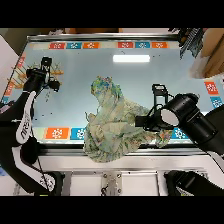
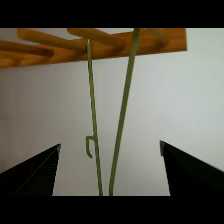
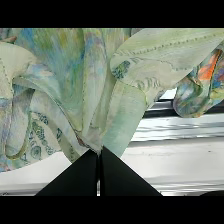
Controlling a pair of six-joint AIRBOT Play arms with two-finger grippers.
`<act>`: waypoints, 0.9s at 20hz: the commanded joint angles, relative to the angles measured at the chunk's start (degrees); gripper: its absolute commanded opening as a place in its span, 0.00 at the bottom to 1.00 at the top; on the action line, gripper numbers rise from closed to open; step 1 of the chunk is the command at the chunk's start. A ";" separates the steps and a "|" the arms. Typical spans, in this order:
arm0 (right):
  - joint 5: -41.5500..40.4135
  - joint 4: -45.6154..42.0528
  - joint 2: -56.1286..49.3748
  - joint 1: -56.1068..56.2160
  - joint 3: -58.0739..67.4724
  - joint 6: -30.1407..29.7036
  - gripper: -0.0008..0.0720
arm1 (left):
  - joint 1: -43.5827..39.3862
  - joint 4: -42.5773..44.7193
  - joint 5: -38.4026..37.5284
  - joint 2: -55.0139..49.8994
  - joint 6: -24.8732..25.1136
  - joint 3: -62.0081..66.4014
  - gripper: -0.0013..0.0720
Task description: Fold the clothes and pants, and hang the long-sleeved shirts on hangers.
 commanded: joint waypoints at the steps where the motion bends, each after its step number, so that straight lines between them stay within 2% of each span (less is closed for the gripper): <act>1: 0.00 0.00 -0.02 0.04 -0.02 0.00 0.03 | 0.44 6.05 -2.82 -8.74 0.15 7.89 1.00; 7: 0.00 0.02 -0.02 0.04 -0.02 0.00 0.03 | 0.92 5.97 -4.59 -14.88 1.14 14.45 1.00; 17: 0.00 0.02 -0.04 0.04 -0.02 0.00 0.03 | 2.69 5.38 -5.16 -15.50 1.03 12.31 0.99; 18: 0.00 0.02 -0.04 0.04 -0.02 0.00 0.03 | 2.69 5.35 -5.07 -15.47 0.90 11.91 0.75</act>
